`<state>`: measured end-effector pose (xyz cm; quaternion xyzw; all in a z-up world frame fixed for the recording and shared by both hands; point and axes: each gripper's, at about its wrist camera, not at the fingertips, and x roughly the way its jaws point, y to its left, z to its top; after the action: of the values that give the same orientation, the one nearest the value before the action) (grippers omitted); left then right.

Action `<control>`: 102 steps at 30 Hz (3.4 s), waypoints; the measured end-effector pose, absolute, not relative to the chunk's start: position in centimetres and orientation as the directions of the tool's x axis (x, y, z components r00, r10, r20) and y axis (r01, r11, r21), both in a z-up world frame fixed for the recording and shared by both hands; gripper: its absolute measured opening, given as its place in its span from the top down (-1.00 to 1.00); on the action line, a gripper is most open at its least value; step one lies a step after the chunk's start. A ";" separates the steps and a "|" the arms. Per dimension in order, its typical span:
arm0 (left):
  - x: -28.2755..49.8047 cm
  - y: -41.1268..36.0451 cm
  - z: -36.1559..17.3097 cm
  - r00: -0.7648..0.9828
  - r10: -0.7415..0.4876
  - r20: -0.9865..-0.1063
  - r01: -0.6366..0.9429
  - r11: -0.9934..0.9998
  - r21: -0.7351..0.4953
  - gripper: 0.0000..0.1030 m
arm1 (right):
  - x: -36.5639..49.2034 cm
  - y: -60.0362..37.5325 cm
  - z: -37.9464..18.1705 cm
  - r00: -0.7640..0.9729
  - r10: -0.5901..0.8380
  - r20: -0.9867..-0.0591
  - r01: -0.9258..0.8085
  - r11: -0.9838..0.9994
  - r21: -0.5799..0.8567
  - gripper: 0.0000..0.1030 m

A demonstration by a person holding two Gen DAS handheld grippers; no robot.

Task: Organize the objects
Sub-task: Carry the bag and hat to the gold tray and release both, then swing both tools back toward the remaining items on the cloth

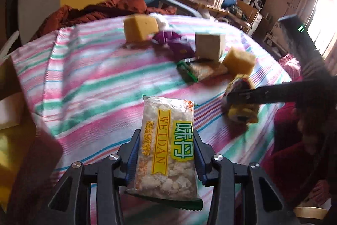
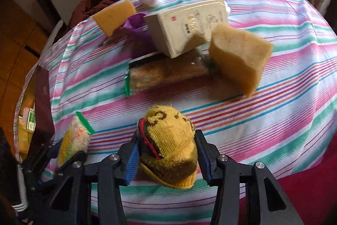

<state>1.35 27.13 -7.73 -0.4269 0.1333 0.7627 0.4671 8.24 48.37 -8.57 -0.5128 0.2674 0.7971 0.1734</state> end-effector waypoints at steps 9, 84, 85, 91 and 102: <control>-0.9 19.8 -1.7 -0.371 0.621 -0.690 -0.716 -0.665 -0.214 0.12 | 4.9 42.5 -4.9 -0.515 -0.088 -0.853 -0.365 -0.878 0.311 0.05; -3.5 4.1 -0.8 -0.714 0.183 -0.676 -0.222 -0.975 -0.029 -0.05 | -0.7 22.5 -1.4 -0.706 -0.014 -0.708 -0.027 -0.999 0.047 -0.99; -3.4 4.3 -0.8 -0.713 0.186 -0.676 -0.229 -0.973 -0.026 -0.05 | -0.7 22.8 -1.5 -0.704 -0.010 -0.710 -0.035 -0.998 0.048 -0.99; -3.2 5.6 -1.1 -0.694 0.204 -0.691 -0.273 -0.962 -0.010 -0.05 | -0.1 25.6 -2.5 -0.684 0.026 -0.729 -0.090 -0.995 0.049 -0.99; -2.4 8.3 -1.5 -0.646 0.289 -0.707 -0.390 -0.921 -0.020 -0.05 | 1.8 35.5 -3.8 -0.616 0.079 -0.784 -0.273 -0.954 0.119 -0.99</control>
<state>-2.40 8.27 -1.48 -0.3767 0.0669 0.9046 0.1878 1.77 35.54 -3.76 -0.4270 0.1141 0.8916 0.0987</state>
